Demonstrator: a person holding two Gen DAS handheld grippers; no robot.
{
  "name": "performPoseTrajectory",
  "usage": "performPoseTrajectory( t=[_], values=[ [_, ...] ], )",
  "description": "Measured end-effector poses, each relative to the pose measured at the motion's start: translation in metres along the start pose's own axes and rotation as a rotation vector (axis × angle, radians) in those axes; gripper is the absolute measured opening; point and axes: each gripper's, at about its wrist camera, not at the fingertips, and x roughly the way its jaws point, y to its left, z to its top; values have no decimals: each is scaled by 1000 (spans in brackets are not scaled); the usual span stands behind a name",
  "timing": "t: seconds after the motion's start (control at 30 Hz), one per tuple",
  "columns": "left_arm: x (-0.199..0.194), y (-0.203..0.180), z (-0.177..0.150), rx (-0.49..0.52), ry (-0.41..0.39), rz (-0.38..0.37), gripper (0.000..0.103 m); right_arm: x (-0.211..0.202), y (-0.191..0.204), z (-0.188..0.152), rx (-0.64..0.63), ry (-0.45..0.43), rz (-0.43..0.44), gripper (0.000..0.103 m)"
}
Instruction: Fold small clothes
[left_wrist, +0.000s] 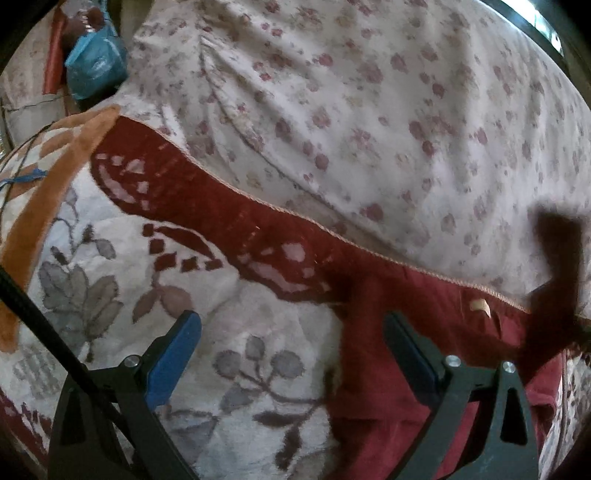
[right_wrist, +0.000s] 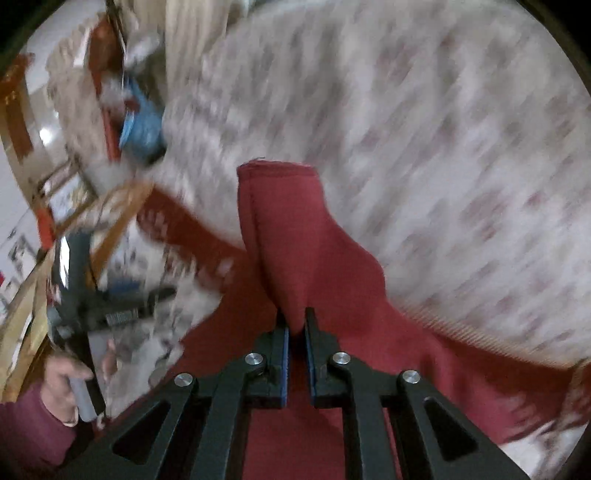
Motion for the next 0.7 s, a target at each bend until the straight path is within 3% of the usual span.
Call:
performPoseTrajectory(
  t=[0.03, 0.1, 0.13, 0.23, 0.37, 0.4, 0.47, 0.63, 0.67, 0.7],
  values=[
    [2, -4, -1, 15, 6, -8, 99, 20, 0, -10, 16, 41, 16, 12],
    [2, -12, -3, 52, 10, -27, 99, 45, 1, -35, 60, 125, 47, 28],
    [1, -15, -4, 62, 8, -37, 99, 43, -2, -45, 74, 123, 42, 31],
    [-1, -26, -6, 89, 1, -86, 99, 12, -21, -74, 103, 96, -39, 46],
    [5, -45, -12, 134, 8, -81, 99, -53, -54, -108, 151, 19, -207, 63],
    [8, -50, -14, 151, 11, -64, 99, -69, -64, -118, 166, 3, -277, 63],
    [15, -61, -19, 191, 11, -13, 99, -82, -77, -132, 177, 13, -336, 63],
    [29, -70, -25, 216, 40, 8, 99, -78, -85, -159, 139, 38, -373, 63],
    [31, -70, -27, 219, 43, 18, 99, -71, -83, -159, 103, 45, -397, 60],
    [34, -70, -28, 223, 47, 32, 99, -66, -82, -158, 76, 50, -431, 42]
  ],
)
